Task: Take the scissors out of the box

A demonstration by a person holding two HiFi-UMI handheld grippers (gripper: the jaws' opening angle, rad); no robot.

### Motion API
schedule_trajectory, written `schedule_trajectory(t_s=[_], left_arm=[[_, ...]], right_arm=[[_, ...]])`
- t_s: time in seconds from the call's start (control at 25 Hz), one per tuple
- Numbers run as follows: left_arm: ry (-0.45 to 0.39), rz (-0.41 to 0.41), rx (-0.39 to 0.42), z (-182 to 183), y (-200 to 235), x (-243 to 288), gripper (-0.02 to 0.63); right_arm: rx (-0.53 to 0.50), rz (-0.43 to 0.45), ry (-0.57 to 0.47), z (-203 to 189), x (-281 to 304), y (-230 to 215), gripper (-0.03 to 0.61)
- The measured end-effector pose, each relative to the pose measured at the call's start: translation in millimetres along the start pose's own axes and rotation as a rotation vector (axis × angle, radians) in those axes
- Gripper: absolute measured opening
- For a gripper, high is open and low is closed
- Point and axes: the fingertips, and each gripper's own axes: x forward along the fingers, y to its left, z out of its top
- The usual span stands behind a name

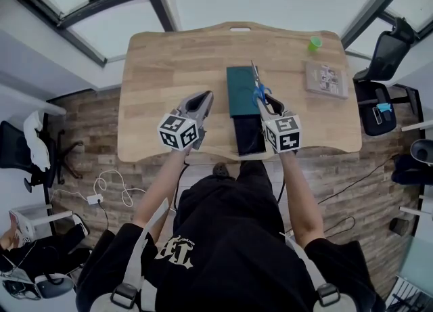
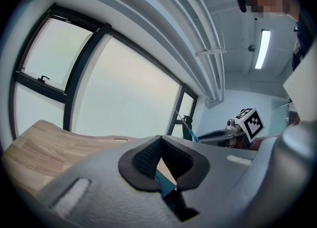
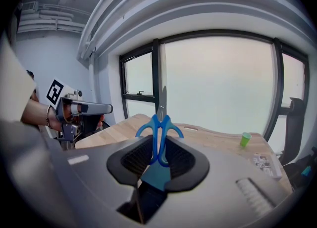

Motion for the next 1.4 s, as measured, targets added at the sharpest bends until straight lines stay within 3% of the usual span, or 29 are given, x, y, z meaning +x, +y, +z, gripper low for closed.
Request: schedule_trajectory(t_s=[1.4], left_arm=[[0.015, -0.055, 0.004, -1, -18, 26, 0.000]], right_arm=[[0.042, -0.063, 0.041, -23, -16, -30, 0.084]])
